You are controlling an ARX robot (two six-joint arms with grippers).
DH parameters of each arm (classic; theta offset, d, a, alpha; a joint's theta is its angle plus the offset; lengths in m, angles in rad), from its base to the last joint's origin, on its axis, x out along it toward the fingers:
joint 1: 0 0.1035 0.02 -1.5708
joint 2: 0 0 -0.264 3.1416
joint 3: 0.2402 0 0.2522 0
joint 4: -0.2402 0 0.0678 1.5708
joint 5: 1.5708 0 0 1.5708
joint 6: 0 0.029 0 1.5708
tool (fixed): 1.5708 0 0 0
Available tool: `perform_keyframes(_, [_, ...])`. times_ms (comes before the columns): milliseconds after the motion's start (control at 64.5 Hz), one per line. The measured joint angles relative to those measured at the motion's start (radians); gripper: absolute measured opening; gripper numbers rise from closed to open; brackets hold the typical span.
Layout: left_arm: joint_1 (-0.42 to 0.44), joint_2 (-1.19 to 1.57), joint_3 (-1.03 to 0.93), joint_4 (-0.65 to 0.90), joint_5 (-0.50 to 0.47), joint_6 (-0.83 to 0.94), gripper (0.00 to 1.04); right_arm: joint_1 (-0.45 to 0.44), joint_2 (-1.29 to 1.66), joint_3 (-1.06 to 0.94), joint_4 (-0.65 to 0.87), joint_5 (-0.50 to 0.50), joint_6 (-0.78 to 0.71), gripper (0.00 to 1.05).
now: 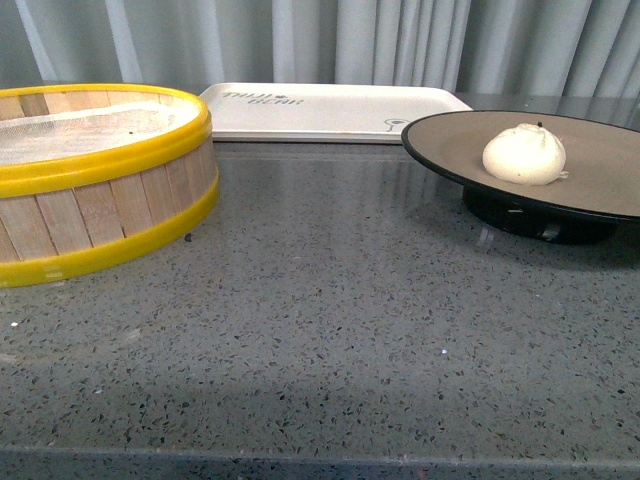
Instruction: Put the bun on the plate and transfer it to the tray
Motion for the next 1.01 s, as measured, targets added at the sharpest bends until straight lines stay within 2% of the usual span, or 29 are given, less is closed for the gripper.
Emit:
perform_keyframes(46, [0.0,0.0,0.0,0.0,0.0,0.0,0.7,0.075,0.09,0.058,-0.088,0.223,0.003,0.96])
perform_keyframes(77, [0.0,0.0,0.0,0.0,-0.003,0.0,0.73,0.092,0.132,0.079,-0.09,0.284,0.004,0.96])
perform_keyframes(93, [0.0,0.0,0.0,0.0,-0.003,0.0,0.77,0.099,0.173,0.1,-0.08,0.347,0.006,0.96])
perform_keyframes(155, [0.0,0.0,0.0,0.0,0.001,0.0,0.86,0.072,0.264,0.153,-0.021,0.375,0.022,0.96])
perform_keyframes(232, [0.0,0.0,0.0,0.0,-0.001,0.001,1.0,-0.027,0.389,0.235,0.099,0.279,0.068,0.96])
perform_keyframes(294, [0.0,-0.001,0.0,0.0,-0.001,0.0,0.98,-0.168,0.555,0.333,0.238,0.105,0.176,0.96])
perform_keyframes(341, [0.0,-0.001,0.0,0.0,-0.001,0.0,0.98,-0.243,0.668,0.385,0.29,0.018,0.257,0.96])
perform_keyframes(449, [0.0,-0.001,0.0,0.0,-0.001,0.0,0.98,-0.342,0.899,0.478,0.313,-0.147,0.505,0.96])
perform_keyframes(558, [0.0,-0.001,0.0,0.0,-0.001,0.0,0.98,-0.347,1.038,0.538,0.308,-0.258,0.72,0.96])
perform_keyframes(728, [0.0,-0.001,0.0,0.0,-0.001,0.0,0.98,-0.293,1.164,0.58,0.329,-0.354,0.977,0.96])
perform_keyframes(883, [0.0,-0.001,0.0,0.0,-0.001,0.0,0.98,-0.222,1.231,0.586,0.356,-0.394,1.109,0.96])
perform_keyframes(1007, [0.0,-0.001,0.0,0.0,-0.001,0.0,0.98,-0.173,1.27,0.595,0.372,-0.423,1.155,0.96])
